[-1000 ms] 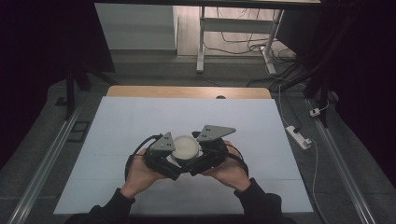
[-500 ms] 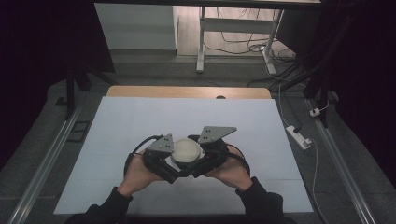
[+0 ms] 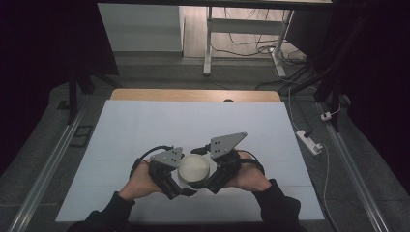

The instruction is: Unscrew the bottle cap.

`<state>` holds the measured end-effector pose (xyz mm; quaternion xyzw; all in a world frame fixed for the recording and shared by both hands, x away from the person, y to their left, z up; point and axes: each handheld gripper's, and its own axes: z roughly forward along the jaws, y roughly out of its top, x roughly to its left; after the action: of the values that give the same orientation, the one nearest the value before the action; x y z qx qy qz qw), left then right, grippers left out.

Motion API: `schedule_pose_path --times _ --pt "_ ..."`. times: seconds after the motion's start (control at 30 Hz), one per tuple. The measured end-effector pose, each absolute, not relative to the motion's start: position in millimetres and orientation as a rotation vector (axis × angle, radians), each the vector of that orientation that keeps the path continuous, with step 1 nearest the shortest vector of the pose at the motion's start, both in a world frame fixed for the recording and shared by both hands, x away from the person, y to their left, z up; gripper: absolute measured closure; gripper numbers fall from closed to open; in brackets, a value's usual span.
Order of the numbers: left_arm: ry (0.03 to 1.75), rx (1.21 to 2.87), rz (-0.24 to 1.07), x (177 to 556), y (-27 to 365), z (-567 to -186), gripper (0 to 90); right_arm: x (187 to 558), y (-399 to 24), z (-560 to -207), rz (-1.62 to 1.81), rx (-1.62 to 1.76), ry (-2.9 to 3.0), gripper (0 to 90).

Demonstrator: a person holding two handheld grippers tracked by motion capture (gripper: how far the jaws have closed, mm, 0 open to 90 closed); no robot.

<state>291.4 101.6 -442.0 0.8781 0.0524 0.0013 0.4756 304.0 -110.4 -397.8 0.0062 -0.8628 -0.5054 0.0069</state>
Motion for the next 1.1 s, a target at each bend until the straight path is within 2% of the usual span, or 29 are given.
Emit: schedule_pose_path --times 0.17,0.27,0.43,0.6,0.8,1.0,1.1 --pt "0.284 2.133 0.123 293 106 -438 7.1 304 -116 -386 -1.707 -0.202 -2.685 1.4" --pt "0.414 2.115 0.193 295 106 -437 7.2 304 -115 -383 -1.694 -0.365 -2.733 1.4" --pt "0.517 2.137 0.299 292 101 -437 7.2 300 -102 -390 -1.687 -0.552 -2.808 1.4" --pt "0.548 2.131 0.300 290 95 -438 7.2 300 -93 -401 -1.689 -0.625 -2.879 6.2" --pt "0.505 2.149 0.280 291 96 -438 7.1 302 -95 -403 -1.678 -0.569 -2.856 6.7" --pt "0.363 2.135 0.134 296 102 -442 7.2 306 -102 -401 -1.642 -0.416 -2.802 6.7" --pt "0.335 2.133 0.110 297 103 -442 7.2 305 -103 -401 -1.636 -0.365 -2.790 6.8"
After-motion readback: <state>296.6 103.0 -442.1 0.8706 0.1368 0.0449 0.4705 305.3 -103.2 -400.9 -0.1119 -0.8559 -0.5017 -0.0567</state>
